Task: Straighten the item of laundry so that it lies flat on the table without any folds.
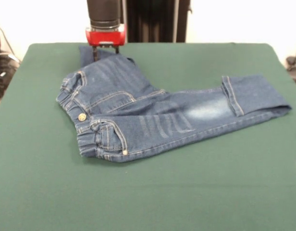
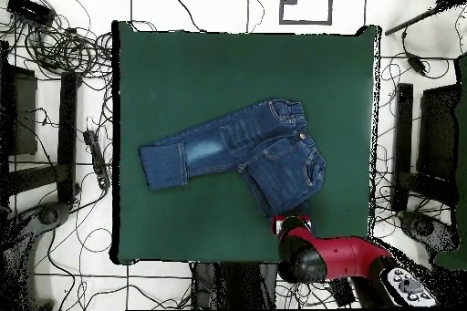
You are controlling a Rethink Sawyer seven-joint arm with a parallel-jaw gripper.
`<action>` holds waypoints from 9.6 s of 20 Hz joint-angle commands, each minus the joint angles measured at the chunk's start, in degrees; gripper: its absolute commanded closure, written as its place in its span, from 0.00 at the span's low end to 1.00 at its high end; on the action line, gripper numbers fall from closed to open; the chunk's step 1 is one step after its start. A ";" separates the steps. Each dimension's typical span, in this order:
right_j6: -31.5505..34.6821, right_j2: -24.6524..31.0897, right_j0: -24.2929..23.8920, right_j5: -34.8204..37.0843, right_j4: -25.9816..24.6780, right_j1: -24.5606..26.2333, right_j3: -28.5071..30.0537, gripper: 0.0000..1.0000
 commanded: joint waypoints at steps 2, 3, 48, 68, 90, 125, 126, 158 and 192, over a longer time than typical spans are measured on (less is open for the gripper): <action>5.37 0.75 2.27 -4.53 -0.69 7.58 -3.63 1.00; 5.49 0.61 2.35 -4.55 -0.53 7.52 -3.63 1.00; 13.21 3.42 17.28 13.05 27.07 -24.92 18.83 1.00; 20.00 -1.31 33.59 -0.56 42.60 -13.86 18.45 1.00; 22.29 -2.45 37.55 -8.83 49.16 -8.84 19.13 0.00; 10.14 -1.66 17.10 -2.92 21.13 -19.62 25.55 0.00; 10.83 -2.41 17.92 -4.46 20.07 -17.46 24.49 0.00; 9.04 -16.70 39.21 -30.70 12.24 14.24 8.58 0.00; 13.09 -14.12 49.22 -30.89 21.48 20.12 -2.14 0.00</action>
